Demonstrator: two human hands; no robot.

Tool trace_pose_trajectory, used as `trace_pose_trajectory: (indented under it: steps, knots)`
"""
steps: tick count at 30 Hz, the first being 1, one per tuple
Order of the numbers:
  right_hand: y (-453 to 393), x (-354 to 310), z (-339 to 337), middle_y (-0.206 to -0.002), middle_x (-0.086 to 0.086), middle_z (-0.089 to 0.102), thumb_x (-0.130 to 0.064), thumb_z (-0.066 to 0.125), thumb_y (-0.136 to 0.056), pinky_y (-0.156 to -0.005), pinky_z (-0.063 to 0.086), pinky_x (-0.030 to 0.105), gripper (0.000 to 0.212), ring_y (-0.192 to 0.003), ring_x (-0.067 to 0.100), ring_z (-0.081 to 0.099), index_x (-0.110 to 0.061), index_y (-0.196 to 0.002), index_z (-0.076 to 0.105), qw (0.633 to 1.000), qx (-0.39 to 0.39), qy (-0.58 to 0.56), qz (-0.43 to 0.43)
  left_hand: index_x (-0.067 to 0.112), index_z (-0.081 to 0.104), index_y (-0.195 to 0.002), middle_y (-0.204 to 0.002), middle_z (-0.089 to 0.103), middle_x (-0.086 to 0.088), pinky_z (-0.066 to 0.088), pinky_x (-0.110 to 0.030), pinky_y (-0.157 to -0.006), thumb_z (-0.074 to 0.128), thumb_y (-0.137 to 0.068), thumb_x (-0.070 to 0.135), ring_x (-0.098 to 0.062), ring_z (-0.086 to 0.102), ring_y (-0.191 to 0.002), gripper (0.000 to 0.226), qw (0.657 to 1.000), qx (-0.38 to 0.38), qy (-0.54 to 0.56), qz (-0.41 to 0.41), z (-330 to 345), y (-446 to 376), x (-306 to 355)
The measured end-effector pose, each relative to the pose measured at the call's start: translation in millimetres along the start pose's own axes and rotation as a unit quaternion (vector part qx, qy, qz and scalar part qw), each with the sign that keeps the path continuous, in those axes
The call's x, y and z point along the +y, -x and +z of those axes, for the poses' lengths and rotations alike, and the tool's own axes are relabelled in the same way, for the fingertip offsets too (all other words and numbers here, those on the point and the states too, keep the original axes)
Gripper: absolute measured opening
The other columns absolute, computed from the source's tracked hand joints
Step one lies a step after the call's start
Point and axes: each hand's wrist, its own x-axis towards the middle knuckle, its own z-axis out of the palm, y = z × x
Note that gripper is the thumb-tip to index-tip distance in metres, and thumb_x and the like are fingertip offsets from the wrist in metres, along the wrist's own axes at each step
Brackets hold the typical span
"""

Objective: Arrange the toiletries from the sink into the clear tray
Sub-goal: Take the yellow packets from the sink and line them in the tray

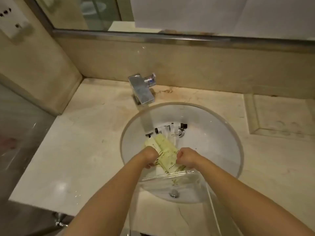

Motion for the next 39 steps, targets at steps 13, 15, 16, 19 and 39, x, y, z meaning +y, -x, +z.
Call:
trace_pose_trajectory:
  steps: [13,15,16,19,39]
  knots:
    - [-34,-2,13,-0.076,0.002,0.049,-0.005,0.063,-0.083,-0.068,0.054,0.036,0.028,-0.076,0.023,0.056,-0.018,-0.071,0.041,0.999,-0.029,-0.035,0.000,0.005,0.058,-0.097,-0.079,0.064,-0.011,0.056,-0.034,-0.074,0.034,-0.094,0.002,-0.020,0.060,-0.063,0.024,0.959,-0.053,0.251,-0.118,29,-25,2]
    - [-33,0,9,-0.081,0.004,0.054,-0.003,0.060,-0.083,-0.067,0.054,0.035,0.022,-0.074,0.021,0.057,-0.016,-0.076,0.045,0.994,-0.035,-0.100,-0.007,0.006,0.056,-0.090,-0.076,0.062,-0.011,0.057,-0.041,-0.081,0.035,-0.094,0.000,-0.022,0.061,-0.067,0.022,0.948,-0.053,0.292,-0.115,24,-19,2]
    - [-32,1,6,-0.084,0.005,0.056,-0.003,0.060,-0.084,-0.072,0.055,0.037,0.020,-0.077,0.022,0.059,-0.016,-0.078,0.047,0.991,-0.034,-0.127,-0.007,0.006,0.055,-0.089,-0.075,0.061,-0.011,0.056,-0.045,-0.087,0.035,-0.094,0.001,-0.024,0.062,-0.070,0.021,0.945,-0.054,0.303,-0.111,21,-18,1]
    - [-27,1,-1,-0.082,0.004,0.059,-0.001,0.059,-0.085,-0.079,0.054,0.038,0.018,-0.079,0.022,0.060,-0.015,-0.079,0.049,0.985,-0.005,-0.174,-0.009,0.004,0.055,-0.102,-0.083,0.063,-0.013,0.055,-0.052,-0.089,0.039,-0.093,0.004,-0.030,0.067,-0.085,0.019,0.932,-0.069,0.340,-0.106,12,-17,-2]
    - [56,-30,19,-0.088,0.009,0.061,-0.002,0.045,-0.083,-0.084,0.053,0.051,0.014,-0.081,0.026,0.059,-0.014,-0.081,0.050,0.916,0.161,-0.365,-0.037,0.011,0.048,-0.088,-0.082,0.064,-0.012,0.047,-0.022,-0.047,0.060,-0.086,-0.008,-0.015,0.055,-0.057,0.024,0.928,-0.023,0.366,0.067,-15,47,-21]
